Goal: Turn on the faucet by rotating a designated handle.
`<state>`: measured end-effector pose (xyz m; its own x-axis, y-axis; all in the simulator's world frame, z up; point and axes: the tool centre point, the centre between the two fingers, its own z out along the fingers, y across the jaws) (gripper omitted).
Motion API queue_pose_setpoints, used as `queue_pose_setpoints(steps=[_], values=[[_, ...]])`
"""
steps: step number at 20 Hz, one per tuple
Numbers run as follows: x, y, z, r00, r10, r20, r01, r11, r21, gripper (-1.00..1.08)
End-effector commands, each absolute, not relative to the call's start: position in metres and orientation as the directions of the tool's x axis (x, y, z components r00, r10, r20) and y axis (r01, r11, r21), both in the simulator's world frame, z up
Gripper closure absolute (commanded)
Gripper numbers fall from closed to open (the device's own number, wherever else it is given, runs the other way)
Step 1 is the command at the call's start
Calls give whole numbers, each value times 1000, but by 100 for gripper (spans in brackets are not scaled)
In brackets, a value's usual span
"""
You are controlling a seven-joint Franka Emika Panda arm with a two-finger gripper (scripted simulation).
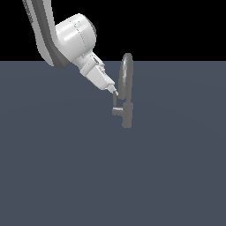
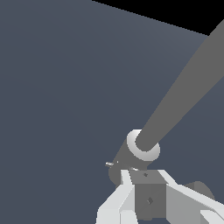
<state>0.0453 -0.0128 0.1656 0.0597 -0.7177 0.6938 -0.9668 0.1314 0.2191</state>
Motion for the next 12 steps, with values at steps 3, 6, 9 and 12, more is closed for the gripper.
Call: queue_pose_setpoints(steps=[3,6,9,12], values=[[31,-8,167,-1,-707,707,-967,180,178,108],[25,-6,169,-1,-707,707,-967,180,178,108],[25,-10,169,-10,-706,708,-969,183,169,108],[16,-7,165,-8,-706,708,-968,182,171,108]])
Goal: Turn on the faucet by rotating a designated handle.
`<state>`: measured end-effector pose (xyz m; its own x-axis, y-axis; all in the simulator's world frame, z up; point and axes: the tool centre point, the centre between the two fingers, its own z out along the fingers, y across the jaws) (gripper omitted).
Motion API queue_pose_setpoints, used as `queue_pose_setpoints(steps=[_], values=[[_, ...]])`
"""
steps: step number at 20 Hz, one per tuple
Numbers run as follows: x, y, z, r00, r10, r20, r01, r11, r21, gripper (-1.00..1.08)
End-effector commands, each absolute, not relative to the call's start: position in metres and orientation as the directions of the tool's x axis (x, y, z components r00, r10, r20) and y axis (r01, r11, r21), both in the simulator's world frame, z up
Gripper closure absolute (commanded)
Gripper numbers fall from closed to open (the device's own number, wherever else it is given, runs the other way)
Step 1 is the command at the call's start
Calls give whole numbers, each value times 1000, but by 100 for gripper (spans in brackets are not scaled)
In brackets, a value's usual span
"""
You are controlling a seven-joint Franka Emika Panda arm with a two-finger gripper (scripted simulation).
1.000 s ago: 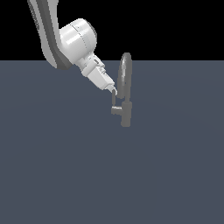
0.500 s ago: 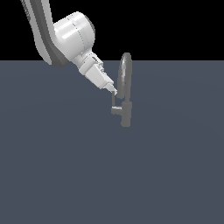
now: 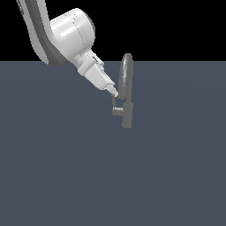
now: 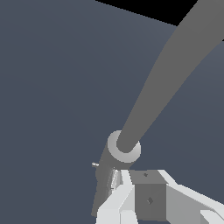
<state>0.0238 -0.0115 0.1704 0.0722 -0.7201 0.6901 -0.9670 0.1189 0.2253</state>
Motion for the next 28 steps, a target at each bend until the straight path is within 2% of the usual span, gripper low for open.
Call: queue_pose_setpoints(steps=[1,11,13,27,28], values=[[13,-6,163,-8,-706,708,-968,182,171,108],[-20,5,149,-2,-707,707,-968,180,177,108],[-11,-4,156,38,-716,697,-968,146,203,108],[-43,11,101,-1,-707,707,-967,179,178,108],[-29,0,121,85,-727,681,-967,104,233,108]])
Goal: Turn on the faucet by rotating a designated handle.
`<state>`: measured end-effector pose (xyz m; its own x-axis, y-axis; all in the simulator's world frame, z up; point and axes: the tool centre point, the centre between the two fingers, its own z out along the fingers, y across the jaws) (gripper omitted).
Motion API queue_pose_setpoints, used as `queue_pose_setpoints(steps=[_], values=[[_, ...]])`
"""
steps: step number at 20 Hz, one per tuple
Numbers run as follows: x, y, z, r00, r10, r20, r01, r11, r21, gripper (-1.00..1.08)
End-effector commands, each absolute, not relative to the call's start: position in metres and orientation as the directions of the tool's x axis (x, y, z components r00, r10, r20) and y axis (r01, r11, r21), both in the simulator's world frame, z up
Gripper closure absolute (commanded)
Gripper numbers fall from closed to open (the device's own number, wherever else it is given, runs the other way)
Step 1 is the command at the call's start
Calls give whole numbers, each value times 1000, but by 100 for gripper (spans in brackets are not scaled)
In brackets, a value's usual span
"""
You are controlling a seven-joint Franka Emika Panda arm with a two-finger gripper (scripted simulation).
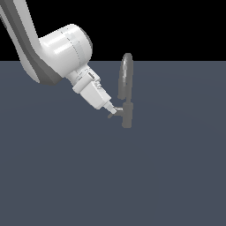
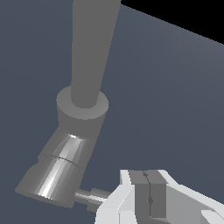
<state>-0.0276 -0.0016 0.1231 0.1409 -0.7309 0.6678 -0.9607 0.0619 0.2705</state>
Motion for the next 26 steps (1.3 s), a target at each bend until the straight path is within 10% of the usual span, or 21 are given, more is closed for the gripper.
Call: queue_pose_setpoints(steps=[1,26], values=[[-29,0,117,80,-726,683,-967,109,229,108],[-2,-3,62,41,-721,692,-970,138,202,108]])
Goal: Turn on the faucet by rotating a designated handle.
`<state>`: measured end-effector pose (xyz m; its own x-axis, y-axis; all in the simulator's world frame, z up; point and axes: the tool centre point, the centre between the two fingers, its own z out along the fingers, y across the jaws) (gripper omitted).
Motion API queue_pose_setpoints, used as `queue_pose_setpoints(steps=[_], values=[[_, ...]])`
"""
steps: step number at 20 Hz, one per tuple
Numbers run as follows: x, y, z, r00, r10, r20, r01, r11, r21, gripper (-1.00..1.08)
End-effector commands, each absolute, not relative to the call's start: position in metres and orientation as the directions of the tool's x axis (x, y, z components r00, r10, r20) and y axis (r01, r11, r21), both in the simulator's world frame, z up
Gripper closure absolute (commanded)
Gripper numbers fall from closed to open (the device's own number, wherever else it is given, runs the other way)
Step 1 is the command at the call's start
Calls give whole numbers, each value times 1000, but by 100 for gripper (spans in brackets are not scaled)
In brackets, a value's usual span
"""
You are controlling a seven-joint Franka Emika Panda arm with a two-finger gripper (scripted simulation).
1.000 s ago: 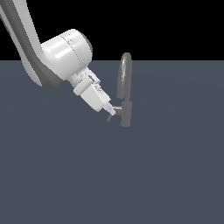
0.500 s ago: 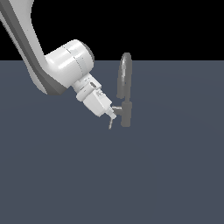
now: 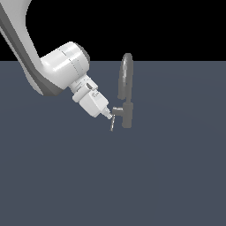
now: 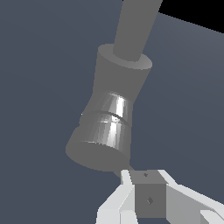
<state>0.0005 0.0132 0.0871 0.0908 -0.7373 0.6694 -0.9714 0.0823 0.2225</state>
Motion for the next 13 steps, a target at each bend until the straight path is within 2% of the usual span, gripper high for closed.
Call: queue_pose_setpoints(steps=[1,13], values=[[0,-3,59,38,-720,693,-970,142,200,108],[13,-3,23,-1,-707,707,-967,180,178,108]])
